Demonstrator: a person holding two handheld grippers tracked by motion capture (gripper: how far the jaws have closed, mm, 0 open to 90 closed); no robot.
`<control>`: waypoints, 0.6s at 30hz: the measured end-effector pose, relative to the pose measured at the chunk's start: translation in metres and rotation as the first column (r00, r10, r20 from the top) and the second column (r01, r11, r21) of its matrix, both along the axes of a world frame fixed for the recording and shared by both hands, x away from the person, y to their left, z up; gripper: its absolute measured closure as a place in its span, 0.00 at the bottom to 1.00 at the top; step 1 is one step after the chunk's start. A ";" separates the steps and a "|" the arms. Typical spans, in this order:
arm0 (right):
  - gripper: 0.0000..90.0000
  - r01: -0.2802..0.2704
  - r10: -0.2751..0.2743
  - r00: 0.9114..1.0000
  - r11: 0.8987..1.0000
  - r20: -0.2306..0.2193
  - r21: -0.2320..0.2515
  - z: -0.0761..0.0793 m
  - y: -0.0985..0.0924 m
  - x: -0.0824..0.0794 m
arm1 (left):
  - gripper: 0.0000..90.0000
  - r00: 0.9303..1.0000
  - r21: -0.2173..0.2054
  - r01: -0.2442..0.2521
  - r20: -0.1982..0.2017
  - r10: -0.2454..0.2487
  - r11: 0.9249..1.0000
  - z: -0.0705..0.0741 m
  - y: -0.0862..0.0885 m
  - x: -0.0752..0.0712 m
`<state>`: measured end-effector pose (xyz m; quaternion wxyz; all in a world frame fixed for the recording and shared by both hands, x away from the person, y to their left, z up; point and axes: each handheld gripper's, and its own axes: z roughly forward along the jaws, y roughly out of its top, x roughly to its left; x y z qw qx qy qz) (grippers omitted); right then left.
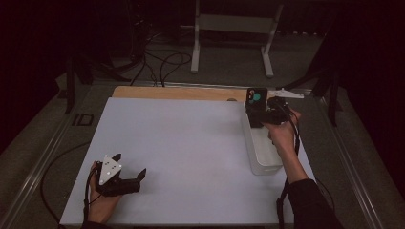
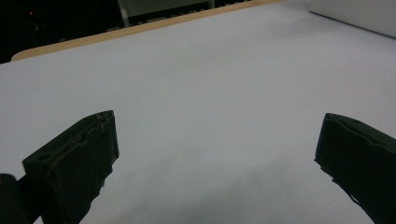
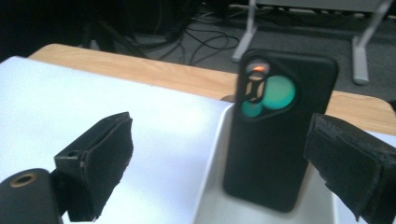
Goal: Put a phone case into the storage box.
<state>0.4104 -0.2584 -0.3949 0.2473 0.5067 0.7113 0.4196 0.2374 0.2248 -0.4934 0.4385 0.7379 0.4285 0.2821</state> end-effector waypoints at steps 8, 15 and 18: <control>0.09 -0.106 0.105 0.992 0.994 0.070 0.008 -0.006 0.005 -0.049 | 0.00 1.000 0.010 0.006 0.020 -0.006 1.000 0.012 0.000 -0.003; 0.09 -0.169 0.170 0.978 0.985 0.119 -0.012 -0.019 0.009 -0.086 | 0.00 1.000 0.019 0.026 0.002 -0.026 0.999 0.018 -0.001 -0.003; 0.09 -0.195 0.194 0.971 0.981 0.136 -0.006 -0.027 0.008 -0.100 | 0.00 0.999 0.014 0.038 0.002 -0.038 0.999 0.022 -0.002 -0.004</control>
